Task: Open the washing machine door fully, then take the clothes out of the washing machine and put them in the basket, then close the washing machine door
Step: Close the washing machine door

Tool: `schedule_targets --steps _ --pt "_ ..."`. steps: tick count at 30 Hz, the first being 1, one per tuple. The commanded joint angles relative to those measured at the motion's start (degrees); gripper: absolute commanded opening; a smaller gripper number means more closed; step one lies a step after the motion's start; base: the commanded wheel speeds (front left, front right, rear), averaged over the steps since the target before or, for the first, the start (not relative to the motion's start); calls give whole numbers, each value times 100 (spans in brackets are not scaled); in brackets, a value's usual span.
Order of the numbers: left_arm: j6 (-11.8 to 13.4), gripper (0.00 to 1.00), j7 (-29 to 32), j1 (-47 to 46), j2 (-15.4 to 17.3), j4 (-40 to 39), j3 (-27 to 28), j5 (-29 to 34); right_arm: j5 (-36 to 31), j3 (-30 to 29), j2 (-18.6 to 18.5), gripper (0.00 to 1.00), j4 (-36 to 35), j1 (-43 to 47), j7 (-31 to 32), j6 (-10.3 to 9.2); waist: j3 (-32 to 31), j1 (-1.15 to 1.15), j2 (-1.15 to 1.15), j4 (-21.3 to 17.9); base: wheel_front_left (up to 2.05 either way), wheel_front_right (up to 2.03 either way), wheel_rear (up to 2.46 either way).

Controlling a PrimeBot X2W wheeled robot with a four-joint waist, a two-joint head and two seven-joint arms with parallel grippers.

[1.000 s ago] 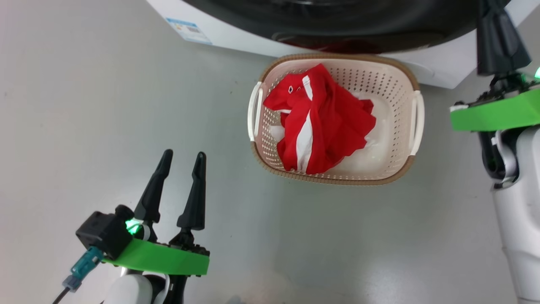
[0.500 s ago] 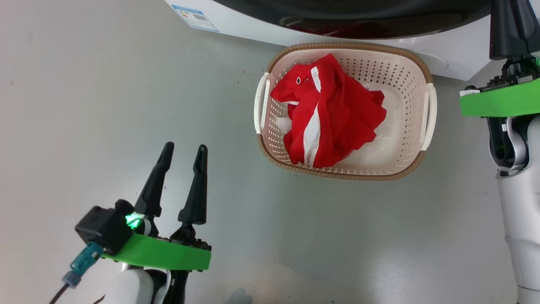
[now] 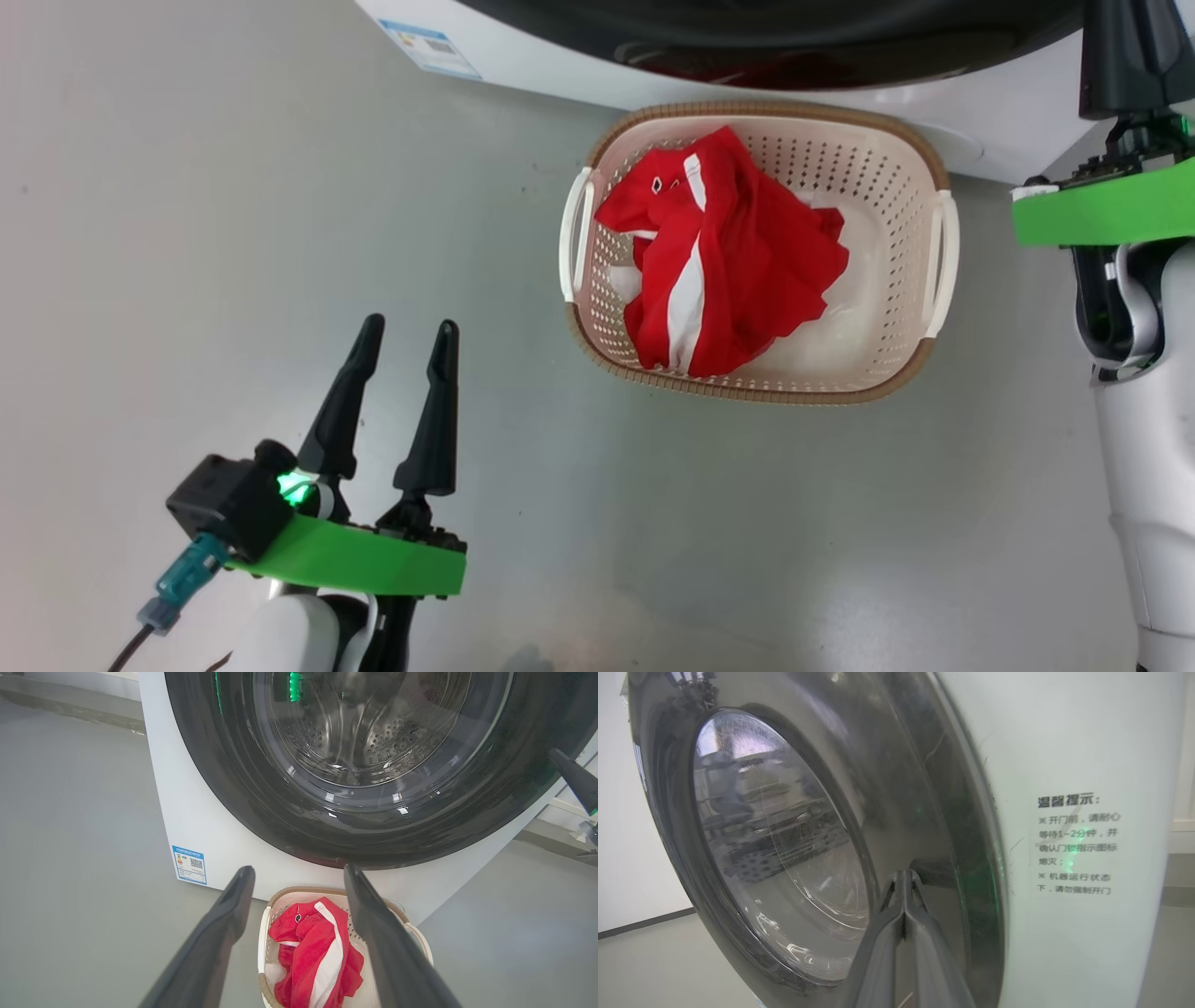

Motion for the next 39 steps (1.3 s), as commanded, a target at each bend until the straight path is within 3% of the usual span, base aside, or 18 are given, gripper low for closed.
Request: schedule_targets --steps 1,2,3,5,8,10,11,12,39 --pt "26 100 -45 27 114 -84 234 10 68 138 60 0 -119 150 -28 -53 -102 0 0 -52 0 0 0" --pt "23 100 -45 44 114 -66 257 28 70 183 59 0 -120 228 -28 -53 -145 0 0 -74 0 0 0" --pt "19 100 -45 60 114 -46 282 48 86 208 68 8 -128 308 -28 -53 -192 0 0 -99 0 0 0" --pt "9 100 -45 97 114 -4 339 94 117 251 93 13 -160 476 -28 -53 -292 0 0 -159 0 0 0" --pt "-14 100 -45 160 114 54 435 181 148 359 142 35 -181 714 -28 -53 -445 0 0 -272 0 0 0" --pt "-31 100 -45 195 114 97 499 242 168 409 179 56 -209 861 -28 -53 -546 0 0 -351 0 0 0" --pt "-40 100 -45 216 114 113 529 275 170 436 197 85 -226 936 -28 -53 -597 0 0 -389 0 0 0" --pt "-50 100 -45 234 114 128 557 307 176 454 215 100 -240 1008 -28 -53 -642 0 0 -425 0 0 0" --pt "-234 100 -45 837 114 322 1128 953 208 318 434 100 -346 3130 -28 -53 -1821 0 0 -1186 0 0 0"
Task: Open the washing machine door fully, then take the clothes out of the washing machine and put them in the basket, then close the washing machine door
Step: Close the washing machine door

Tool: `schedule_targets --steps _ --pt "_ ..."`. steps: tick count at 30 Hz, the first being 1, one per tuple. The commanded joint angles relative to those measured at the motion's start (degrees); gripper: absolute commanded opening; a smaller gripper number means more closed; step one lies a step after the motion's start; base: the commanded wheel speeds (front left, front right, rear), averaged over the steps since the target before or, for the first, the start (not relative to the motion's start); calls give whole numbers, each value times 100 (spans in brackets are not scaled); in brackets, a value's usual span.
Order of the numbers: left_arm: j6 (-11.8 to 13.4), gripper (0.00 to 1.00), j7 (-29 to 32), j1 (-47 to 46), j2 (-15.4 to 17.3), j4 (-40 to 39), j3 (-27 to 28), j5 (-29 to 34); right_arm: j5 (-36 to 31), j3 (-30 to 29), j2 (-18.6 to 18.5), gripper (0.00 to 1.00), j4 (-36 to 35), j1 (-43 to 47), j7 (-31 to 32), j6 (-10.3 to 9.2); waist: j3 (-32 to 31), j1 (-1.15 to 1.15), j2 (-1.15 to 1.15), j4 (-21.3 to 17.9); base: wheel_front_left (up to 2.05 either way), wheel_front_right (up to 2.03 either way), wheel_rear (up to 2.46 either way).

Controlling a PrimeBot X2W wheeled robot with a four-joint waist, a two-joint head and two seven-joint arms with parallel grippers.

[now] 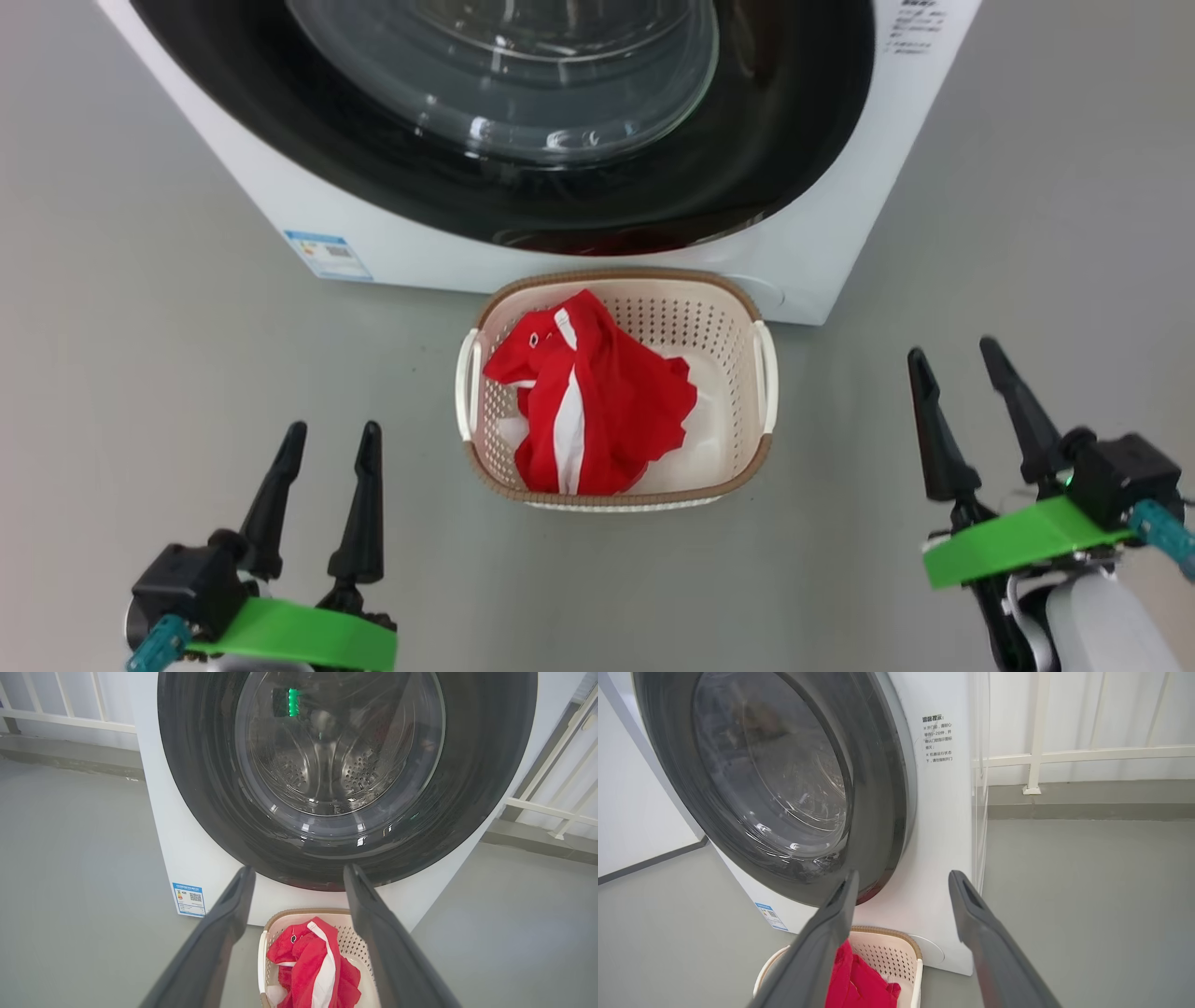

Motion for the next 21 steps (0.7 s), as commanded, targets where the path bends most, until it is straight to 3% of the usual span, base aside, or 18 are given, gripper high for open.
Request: schedule_targets --steps 1,21 --pt "-31 100 -45 68 108 -108 227 85 2 146 15 100 -152 80 -29 -6 -179 0 0 -155 0 0 0" --pt "-37 100 -45 654 108 -74 294 361 -4 -97 80 100 -244 1141 -29 -6 -748 0 0 -691 0 0 0"
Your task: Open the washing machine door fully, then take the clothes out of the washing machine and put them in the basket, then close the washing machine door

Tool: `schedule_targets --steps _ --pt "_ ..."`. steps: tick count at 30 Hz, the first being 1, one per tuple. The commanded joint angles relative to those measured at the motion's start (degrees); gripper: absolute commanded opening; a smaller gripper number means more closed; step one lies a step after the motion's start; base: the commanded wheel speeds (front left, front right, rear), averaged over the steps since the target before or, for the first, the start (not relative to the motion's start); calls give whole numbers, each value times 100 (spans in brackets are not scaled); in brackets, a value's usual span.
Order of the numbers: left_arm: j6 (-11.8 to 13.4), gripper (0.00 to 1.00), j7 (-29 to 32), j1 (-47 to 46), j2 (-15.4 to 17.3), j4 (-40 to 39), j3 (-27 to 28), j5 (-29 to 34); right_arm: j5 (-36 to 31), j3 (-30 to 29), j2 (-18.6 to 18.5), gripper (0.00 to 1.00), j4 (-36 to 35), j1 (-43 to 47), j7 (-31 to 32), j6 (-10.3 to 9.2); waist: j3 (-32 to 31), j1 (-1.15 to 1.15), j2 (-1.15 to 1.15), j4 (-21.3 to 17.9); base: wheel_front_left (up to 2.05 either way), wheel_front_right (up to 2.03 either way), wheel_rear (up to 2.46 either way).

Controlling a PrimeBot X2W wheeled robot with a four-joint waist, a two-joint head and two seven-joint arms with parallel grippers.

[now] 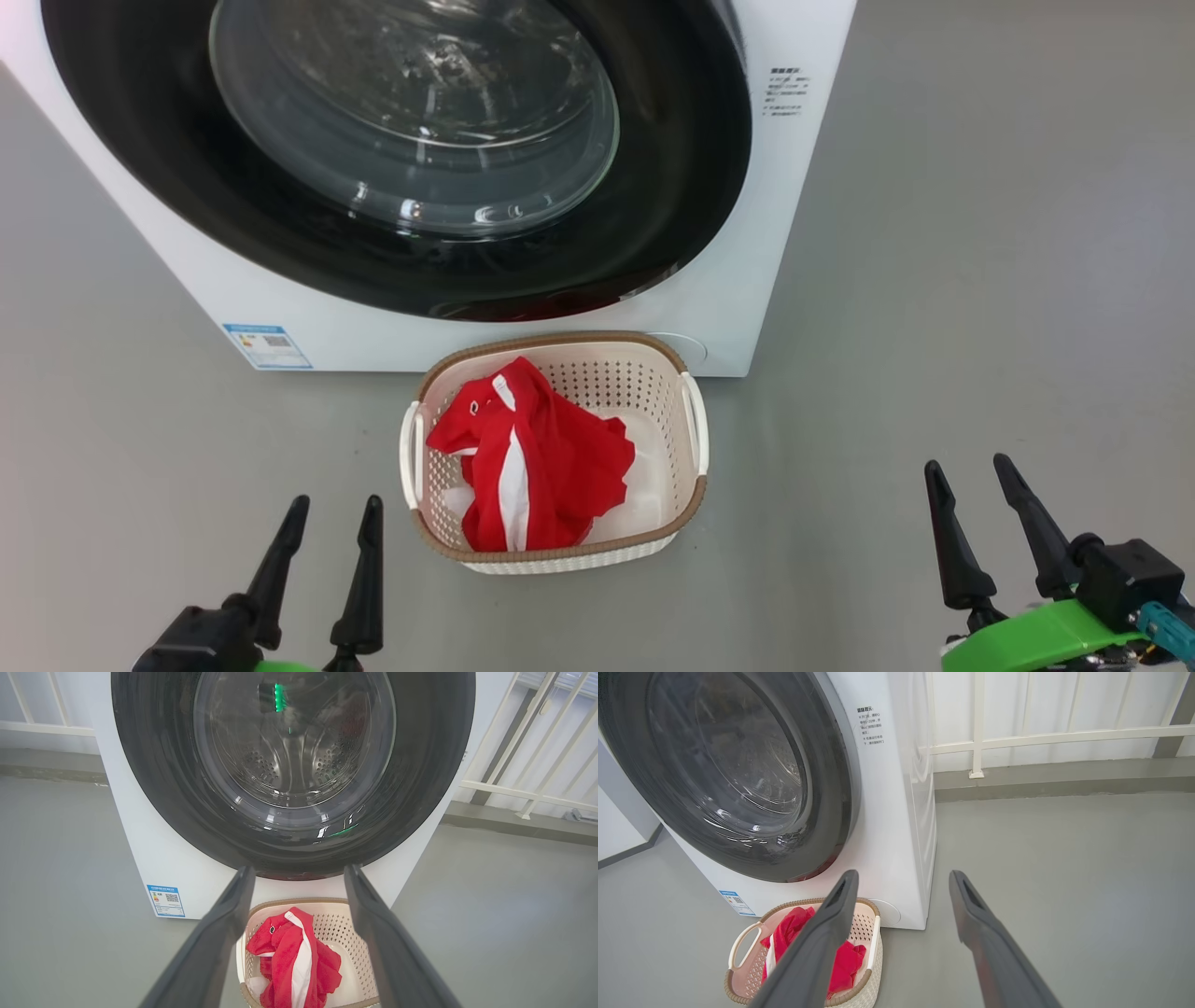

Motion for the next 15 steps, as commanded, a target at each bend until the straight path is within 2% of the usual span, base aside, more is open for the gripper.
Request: schedule_targets --steps 1,15 --pt "-31 100 -45 29 88 -105 214 70 6 78 -23 100 -165 54 -35 -6 -72 0 0 -84 0 0 0" --pt "-32 100 -45 177 88 -140 278 177 24 -129 -22 100 -236 356 -35 -6 -170 0 0 -210 0 0 0"
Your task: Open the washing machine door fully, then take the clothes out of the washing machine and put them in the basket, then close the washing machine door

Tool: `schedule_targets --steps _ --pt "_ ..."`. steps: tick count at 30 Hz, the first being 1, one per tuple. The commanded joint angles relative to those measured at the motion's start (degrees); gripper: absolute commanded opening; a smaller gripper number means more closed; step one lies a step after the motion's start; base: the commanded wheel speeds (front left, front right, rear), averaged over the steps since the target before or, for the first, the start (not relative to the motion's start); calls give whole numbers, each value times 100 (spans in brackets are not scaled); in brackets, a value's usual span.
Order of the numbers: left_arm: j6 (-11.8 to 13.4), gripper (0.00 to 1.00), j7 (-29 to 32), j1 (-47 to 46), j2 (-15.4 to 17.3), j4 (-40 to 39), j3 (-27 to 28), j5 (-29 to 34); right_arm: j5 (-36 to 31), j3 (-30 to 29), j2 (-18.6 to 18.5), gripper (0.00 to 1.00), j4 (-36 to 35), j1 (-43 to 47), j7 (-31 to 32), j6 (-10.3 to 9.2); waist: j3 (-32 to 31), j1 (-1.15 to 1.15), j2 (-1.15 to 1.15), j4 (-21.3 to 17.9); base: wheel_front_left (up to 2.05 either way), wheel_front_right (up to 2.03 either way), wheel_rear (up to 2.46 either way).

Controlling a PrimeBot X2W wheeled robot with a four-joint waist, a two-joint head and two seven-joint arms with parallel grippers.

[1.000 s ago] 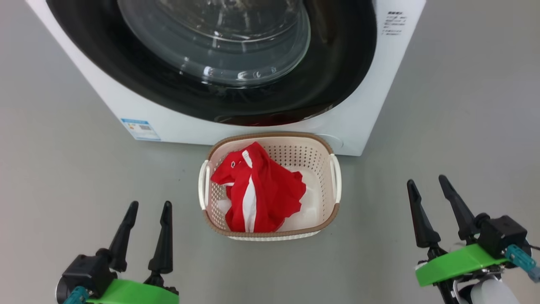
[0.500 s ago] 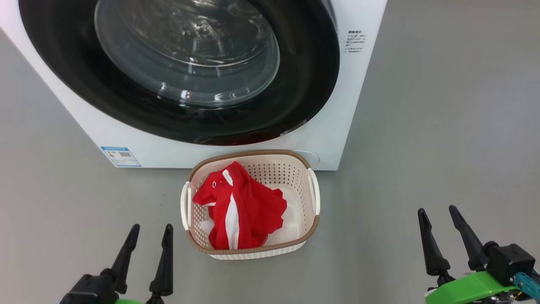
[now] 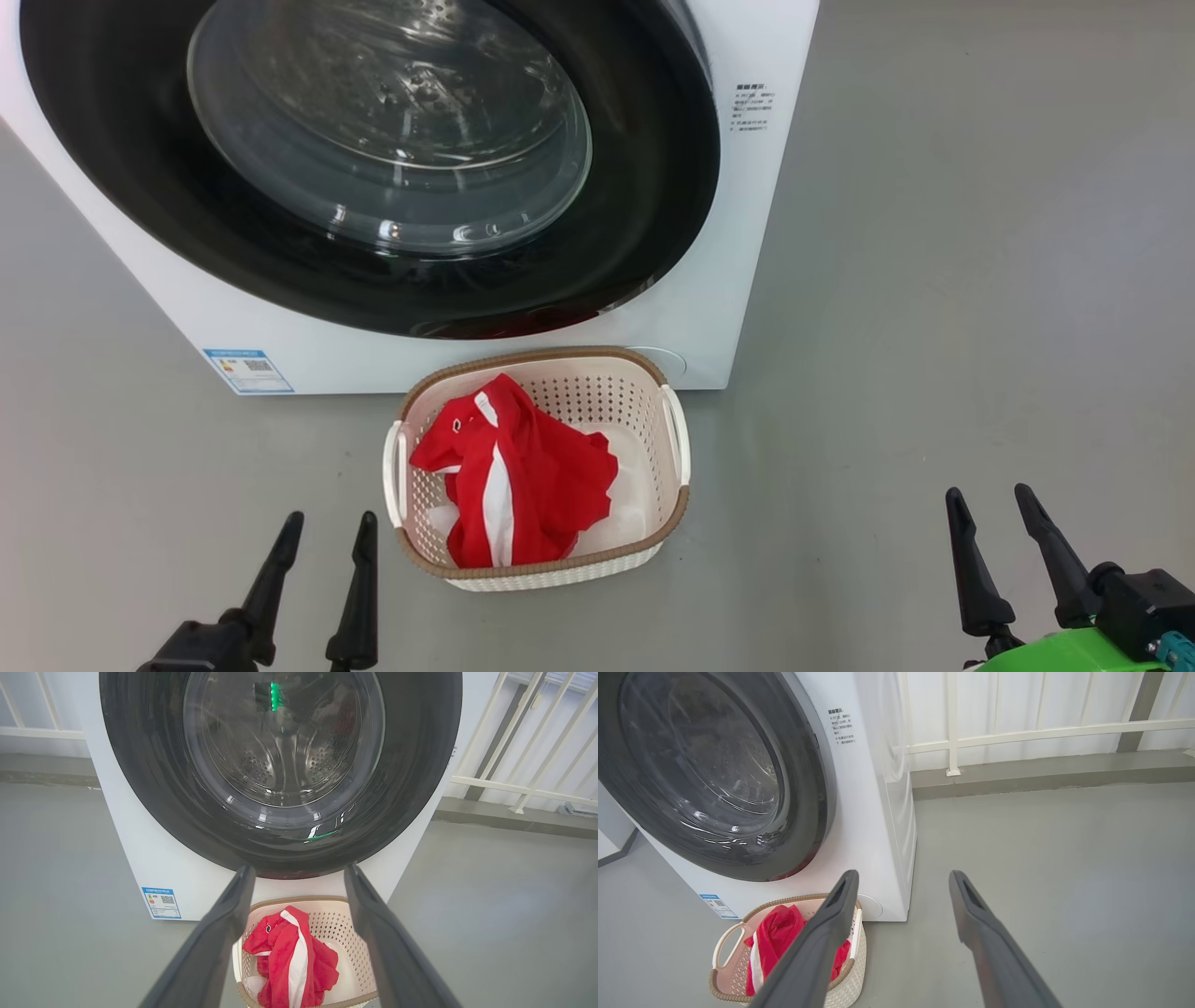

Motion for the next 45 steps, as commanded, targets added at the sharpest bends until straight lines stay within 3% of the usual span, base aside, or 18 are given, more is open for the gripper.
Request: schedule_targets --steps 1,18,19,24,31,35,45 --pt "-32 100 -45 7 83 -147 209 71 16 83 -71 100 -149 6 -36 -6 -1 0 0 -8 0 0 0" --pt "-32 100 -45 -19 83 -129 219 -64 44 77 -71 100 -151 0 -36 -6 38 0 0 20 0 0 0" --pt "-32 0 -45 -22 83 -134 218 -85 47 78 -71 0 -152 -2 -36 -6 45 0 0 24 0 0 0" --pt "8 0 44 101 -85 312 -34 -63 14 34 94 0 322 35 2 0 42 0 0 22 0 0 0" --pt "8 0 121 91 -56 296 -38 -510 439 59 69 0 308 4 88 0 -4 13 0 4 0 0 0" --pt "8 0 171 67 -34 304 -38 -780 696 73 50 0 320 -39 142 -1 -18 2 0 -7 0 0 0" --pt "3 0 285 7 11 321 -34 -1382 1268 97 12 0 328 -133 266 -1 -61 0 0 -32 0 0 0"
